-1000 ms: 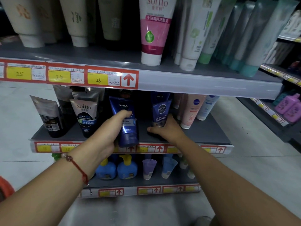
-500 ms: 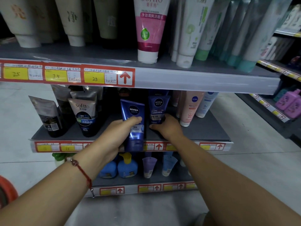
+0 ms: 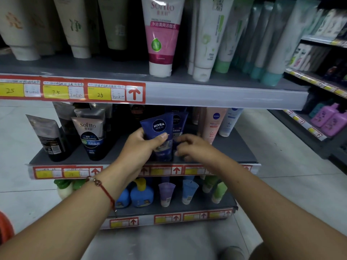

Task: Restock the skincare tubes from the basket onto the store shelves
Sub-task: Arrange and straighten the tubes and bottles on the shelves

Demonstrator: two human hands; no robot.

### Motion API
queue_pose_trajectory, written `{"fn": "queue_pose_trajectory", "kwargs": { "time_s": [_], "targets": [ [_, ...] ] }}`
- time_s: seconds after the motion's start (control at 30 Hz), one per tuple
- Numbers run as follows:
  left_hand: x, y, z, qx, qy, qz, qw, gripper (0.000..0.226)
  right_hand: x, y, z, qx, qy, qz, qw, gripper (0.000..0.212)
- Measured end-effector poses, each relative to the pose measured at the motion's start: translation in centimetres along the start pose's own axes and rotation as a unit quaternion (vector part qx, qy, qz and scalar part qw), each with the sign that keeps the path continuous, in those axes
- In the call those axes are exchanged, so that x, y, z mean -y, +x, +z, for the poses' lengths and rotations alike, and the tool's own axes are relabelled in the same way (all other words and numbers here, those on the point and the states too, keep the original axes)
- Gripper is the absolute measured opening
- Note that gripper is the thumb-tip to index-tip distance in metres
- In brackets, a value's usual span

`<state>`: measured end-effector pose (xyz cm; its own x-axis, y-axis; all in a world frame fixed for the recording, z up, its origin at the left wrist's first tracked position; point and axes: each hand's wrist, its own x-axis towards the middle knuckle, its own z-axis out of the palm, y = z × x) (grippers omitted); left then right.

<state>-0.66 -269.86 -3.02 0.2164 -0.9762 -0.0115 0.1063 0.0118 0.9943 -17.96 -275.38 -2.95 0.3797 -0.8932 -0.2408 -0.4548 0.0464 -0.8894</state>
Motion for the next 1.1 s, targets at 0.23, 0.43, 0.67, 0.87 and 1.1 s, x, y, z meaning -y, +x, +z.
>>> {"fn": "queue_pose_trajectory", "kwargs": {
  "time_s": [0.23,0.43,0.67,0.87,1.1],
  "targets": [
    [0.7,0.6,3.0,0.002,0.072,0.057,0.996,0.017,-1.6,-1.0,1.7,-0.105,-0.029,-0.131,0.985,0.039],
    [2.8,1.1,3.5,-0.047,0.132,0.062,0.988,0.017,-3.3,0.5,2.8,-0.16,-0.086,-0.121,0.976,0.04],
    [4.0,1.3,3.5,-0.018,0.195,0.098,0.976,0.025,-3.5,1.4,2.7,-0.159,-0.096,-0.07,0.98,0.037],
    [3.8,0.6,2.0,-0.001,0.343,0.105,0.933,0.025,-2.5,0.5,2.2,-0.14,-0.187,-0.024,0.972,0.043],
    [2.1,-2.3,-3.7,0.082,0.623,0.078,0.774,0.064,1.9,-4.2,1.4,-0.004,-0.462,0.04,0.886,0.035]
  ]
}}
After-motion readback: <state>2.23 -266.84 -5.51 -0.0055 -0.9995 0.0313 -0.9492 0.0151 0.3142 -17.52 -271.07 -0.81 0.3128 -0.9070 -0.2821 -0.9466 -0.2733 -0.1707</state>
